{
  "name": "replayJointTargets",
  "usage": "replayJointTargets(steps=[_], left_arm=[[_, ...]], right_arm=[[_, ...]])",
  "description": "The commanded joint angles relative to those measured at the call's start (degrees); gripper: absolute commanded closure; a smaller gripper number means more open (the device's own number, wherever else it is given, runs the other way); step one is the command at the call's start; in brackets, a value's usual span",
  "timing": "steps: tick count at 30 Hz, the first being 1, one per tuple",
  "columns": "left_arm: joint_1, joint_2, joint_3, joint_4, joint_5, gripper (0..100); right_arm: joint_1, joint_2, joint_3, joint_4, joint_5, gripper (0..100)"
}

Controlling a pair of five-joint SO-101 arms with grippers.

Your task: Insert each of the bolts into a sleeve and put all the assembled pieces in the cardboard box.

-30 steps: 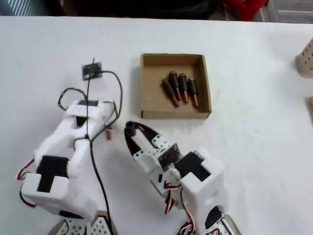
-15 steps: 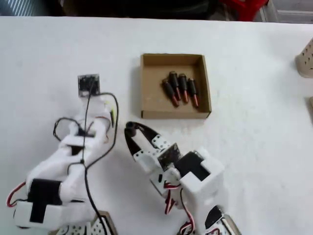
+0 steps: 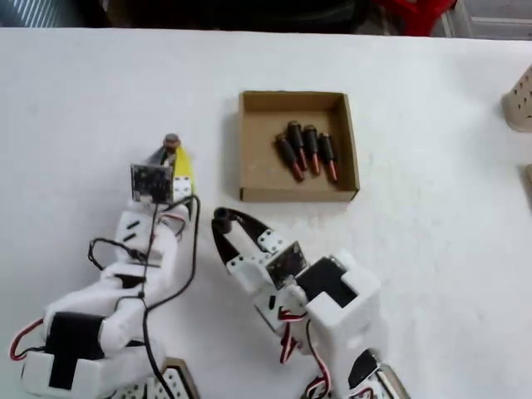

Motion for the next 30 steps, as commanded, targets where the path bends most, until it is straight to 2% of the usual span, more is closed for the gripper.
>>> replayJointTargets(steps=[1,5,14,19,23,26,30], left_arm=[[4.0,-2.68,2.37,-10.73,1.58,98],[7.69,-2.68,4.66,-15.65,2.02,98],[7.69,-2.77,5.01,-18.37,2.9,98],[7.52,-2.77,7.38,-25.58,7.82,98],[7.87,-2.77,9.58,-28.4,8.09,98],[7.87,-2.77,10.9,-30.95,11.43,98],[7.87,-2.77,11.25,-31.3,12.75,98]], right_arm=[[-0.22,-0.22,-1.14,0.13,-0.62,98.3],[-0.22,-0.22,-1.14,0.13,-0.62,98.3],[-0.31,-0.13,-1.67,1.71,-0.62,98.3],[-0.13,-0.13,-2.64,3.56,-0.62,98.3],[-0.13,-0.13,-2.73,3.56,-0.62,98.3],[-0.13,-0.13,-2.73,3.65,-0.62,98.3],[-0.13,-0.13,-3.16,3.74,-0.62,98.3]])
